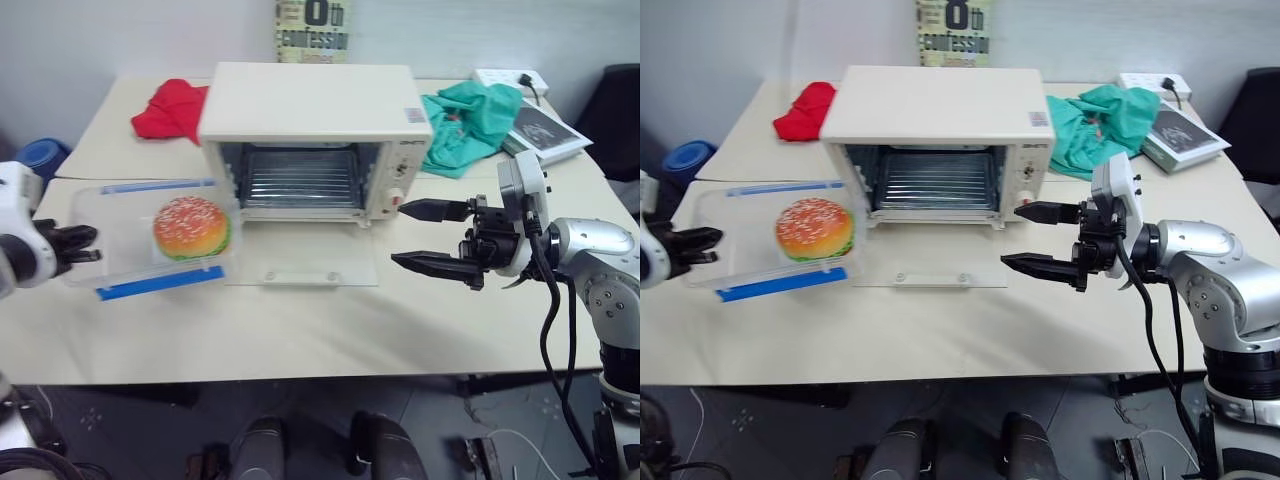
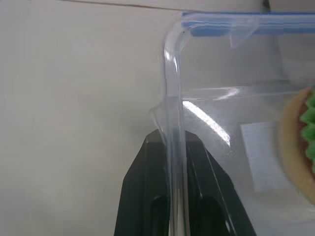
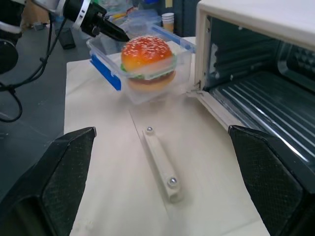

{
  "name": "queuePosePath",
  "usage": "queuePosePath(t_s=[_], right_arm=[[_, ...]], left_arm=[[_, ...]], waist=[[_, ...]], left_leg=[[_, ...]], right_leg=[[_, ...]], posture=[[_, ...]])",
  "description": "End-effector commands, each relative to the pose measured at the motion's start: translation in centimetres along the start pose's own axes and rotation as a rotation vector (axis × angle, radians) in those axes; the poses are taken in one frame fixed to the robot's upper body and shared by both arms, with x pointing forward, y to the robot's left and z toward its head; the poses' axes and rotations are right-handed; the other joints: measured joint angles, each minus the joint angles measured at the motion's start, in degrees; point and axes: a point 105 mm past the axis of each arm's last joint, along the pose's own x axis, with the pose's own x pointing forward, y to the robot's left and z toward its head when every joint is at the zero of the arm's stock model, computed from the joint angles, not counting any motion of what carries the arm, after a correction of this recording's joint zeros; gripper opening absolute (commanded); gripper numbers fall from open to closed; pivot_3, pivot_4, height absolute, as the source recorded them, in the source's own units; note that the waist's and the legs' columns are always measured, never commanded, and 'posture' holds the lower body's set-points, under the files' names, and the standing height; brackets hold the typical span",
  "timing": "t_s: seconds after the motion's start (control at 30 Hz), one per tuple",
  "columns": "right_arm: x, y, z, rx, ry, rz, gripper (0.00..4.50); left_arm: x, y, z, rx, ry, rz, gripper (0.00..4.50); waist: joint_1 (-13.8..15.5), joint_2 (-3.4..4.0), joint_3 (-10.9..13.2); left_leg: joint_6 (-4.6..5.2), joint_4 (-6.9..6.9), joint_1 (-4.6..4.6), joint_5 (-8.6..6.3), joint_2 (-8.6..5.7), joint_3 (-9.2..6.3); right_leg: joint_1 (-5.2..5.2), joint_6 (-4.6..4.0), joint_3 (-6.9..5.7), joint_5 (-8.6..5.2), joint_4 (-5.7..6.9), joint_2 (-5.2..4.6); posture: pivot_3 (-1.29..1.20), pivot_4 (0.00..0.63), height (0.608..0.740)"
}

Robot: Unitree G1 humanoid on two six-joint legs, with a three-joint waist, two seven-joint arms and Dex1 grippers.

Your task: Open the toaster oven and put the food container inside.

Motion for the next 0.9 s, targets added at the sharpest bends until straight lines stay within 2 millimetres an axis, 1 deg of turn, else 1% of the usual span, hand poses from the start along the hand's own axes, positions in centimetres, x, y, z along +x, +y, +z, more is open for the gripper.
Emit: queuePosePath(t_s=[0.03, 0.1, 0.13, 0.2, 0.3, 0.37, 0.4, 0.47, 0.53, 0.6, 0.77, 0.87, 0.9], right_arm=[[-0.5, 0.8, 1.1, -0.05, -0.032, -0.018, 4.5], [-0.6, 1.0, 1.0, -0.045, -0.035, -0.027, 4.5], [-0.6, 1.1, 0.9, -0.046, -0.033, -0.031, 4.5], [-0.7, 1.2, 0.9, -0.046, -0.033, -0.036, 4.5], [-0.8, 1.1, 1.0, -0.048, -0.035, -0.051, 4.5], [-0.8, 1.1, 1.1, -0.046, -0.037, -0.053, 4.5], [-0.8, 1.1, 1.0, -0.047, -0.035, -0.053, 4.5], [-0.9, 1.1, 1.1, -0.051, -0.032, -0.053, 4.5], [-0.9, 1.1, 1.2, -0.053, -0.032, -0.054, 4.5], [-1.0, 1.1, 1.2, -0.054, -0.03, -0.055, 4.5], [-1.2, 1.6, 1.0, -0.054, -0.022, -0.04, 4.5], [-1.3, 2.0, 0.9, -0.046, -0.02, -0.028, 4.5], [-1.4, 2.3, 0.8, -0.04, -0.018, -0.02, 4.5]], left_arm=[[0.1, -5.7, 0.6, 0.131, -0.038, -0.22, 0.0], [-0.2, -5.4, 0.8, 0.15, -0.031, -0.2, 0.0], [-0.3, -5.0, 0.9, 0.154, -0.023, -0.188, 0.0], [-0.3, -4.3, 1.0, 0.13, -0.012, -0.167, 0.0], [-0.2, -3.5, 0.8, 0.085, 0.013, -0.167, 0.0], [0.0, -3.4, 0.7, 0.069, 0.017, -0.161, 0.0], [0.1, -3.6, 0.6, 0.074, 0.019, -0.158, 0.0], [0.6, -4.8, 0.0, 0.08, 0.021, -0.189, 0.0], [0.9, -5.8, -0.5, 0.075, 0.018, -0.207, 0.0], [1.1, -6.3, -0.8, 0.06, 0.008, -0.207, 0.0], [2.2, -7.9, -1.4, -0.042, -0.033, -0.169, 0.0], [2.7, -8.8, -1.2, -0.113, -0.061, -0.14, 0.0], [2.8, -9.4, -1.0, -0.123, -0.066, -0.146, 0.0]], waist=[[0.97, 0.0, 0.01], [1.29, -0.01, 0.0], [1.14, 0.01, 0.01], [0.07, -0.02, 0.0], [-1.82, 0.01, 0.01], [-2.86, 0.04, 0.03], [-3.01, 0.04, 0.03], [-3.2, 0.04, 0.03], [-3.12, 0.04, 0.03], [-3.03, 0.04, 0.03], [-2.73, 0.04, 0.03], [-2.4, 0.04, 0.03], [-2.29, 0.04, 0.03]], left_leg=[[0.12, 0.27, -0.09, -0.07, -0.07, -0.19], [0.3, 0.46, -0.13, -0.16, -0.21, -0.42], [0.67, 0.47, -0.09, -0.32, -0.26, -0.44], [0.83, 0.47, -0.02, -0.37, -0.26, -0.34], [0.83, 0.43, 0.15, -0.42, -0.16, -0.24], [0.6, 0.34, 0.21, -0.35, -0.06, -0.13], [0.52, 0.3, 0.21, -0.33, -0.01, -0.03], [0.3, 0.28, 0.18, -0.29, 0.22, 0.07], [0.27, 0.28, 0.18, -0.28, 0.24, 0.08], [0.29, 0.33, 0.16, -0.3, 0.23, 0.09], [0.32, 0.38, 0.18, -0.31, 0.2, 0.07], [0.32, 0.42, 0.2, -0.3, 0.15, 0.0], [0.33, 0.44, 0.2, -0.29, 0.11, -0.04]], right_leg=[[0.12, 0.04, -0.01, 0.03, -0.01, -0.04], [0.37, 0.13, 0.02, 0.12, -0.16, -0.11], [0.52, 0.13, 0.03, 0.22, -0.31, -0.15], [0.79, 0.27, 0.0, 0.34, -0.83, -0.19], [0.75, 0.42, 0.0, 0.43, -0.8, -0.17], [0.73, 0.38, -0.05, 0.41, -0.64, -0.06], [0.69, 0.33, -0.08, 0.38, -0.6, 0.04], [0.66, 0.29, -0.12, 0.35, -0.56, 0.21], [0.65, 0.26, -0.12, 0.34, -0.54, 0.22], [0.66, 0.27, -0.1, 0.34, -0.56, 0.2], [0.67, 0.29, -0.04, 0.36, -0.59, 0.15], [0.73, 0.29, -0.04, 0.36, -0.61, 0.13], [0.73, 0.29, -0.04, 0.36, -0.61, 0.11]], posture=[[0.0, 0.15, 0.74], [0.0, 0.15, 0.74], [0.0, 0.15, 0.74], [0.0, 0.15, 0.74], [0.0, 0.15, 0.74], [0.0, 0.15, 0.74], [0.0, 0.15, 0.74], [0.0, 0.15, 0.74], [0.0, 0.15, 0.74], [0.0, 0.15, 0.74], [0.0, 0.15, 0.74], [0.0, 0.15, 0.74], [0.0, 0.15, 0.74]])
